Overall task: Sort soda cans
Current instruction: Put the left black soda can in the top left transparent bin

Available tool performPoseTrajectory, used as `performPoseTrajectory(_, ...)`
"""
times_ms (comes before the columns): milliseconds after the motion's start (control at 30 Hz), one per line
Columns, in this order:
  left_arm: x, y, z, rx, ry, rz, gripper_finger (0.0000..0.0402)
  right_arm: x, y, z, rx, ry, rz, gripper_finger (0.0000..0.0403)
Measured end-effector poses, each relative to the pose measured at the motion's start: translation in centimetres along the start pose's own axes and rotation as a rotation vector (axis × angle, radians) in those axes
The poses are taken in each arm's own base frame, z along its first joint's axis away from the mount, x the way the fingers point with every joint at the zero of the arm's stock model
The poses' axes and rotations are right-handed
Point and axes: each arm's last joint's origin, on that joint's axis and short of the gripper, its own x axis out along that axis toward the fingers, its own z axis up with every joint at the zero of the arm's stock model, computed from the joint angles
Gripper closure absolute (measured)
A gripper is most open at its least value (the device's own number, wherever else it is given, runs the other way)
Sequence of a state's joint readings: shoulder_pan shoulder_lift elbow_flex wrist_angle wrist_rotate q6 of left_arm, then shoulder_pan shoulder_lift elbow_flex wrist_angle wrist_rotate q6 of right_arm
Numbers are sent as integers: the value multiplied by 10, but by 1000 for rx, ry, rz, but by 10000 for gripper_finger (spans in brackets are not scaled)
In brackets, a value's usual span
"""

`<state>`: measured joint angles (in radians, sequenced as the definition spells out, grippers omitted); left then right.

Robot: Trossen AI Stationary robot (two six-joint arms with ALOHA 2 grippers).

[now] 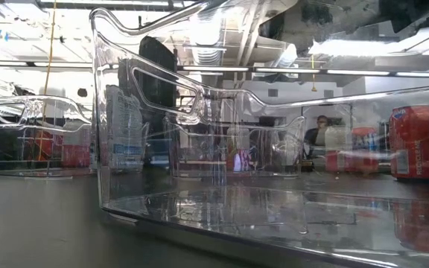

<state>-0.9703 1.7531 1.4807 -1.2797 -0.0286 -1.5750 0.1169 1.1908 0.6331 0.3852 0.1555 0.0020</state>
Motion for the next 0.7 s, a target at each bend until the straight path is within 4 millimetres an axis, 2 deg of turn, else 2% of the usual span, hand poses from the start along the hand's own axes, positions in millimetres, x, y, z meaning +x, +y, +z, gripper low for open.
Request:
performPoseTrajectory(133,0,1,0,-4,-9,10,59,0,0,0,0,0,0,352)
performPoseTrajectory(433,0,3,1,-10,-41,27,152,0,0,0,-1,0,-1,352)
performPoseTrajectory(700,0,5,1,-9,-41,47,153,0,0,1,2,-7,-3,352)
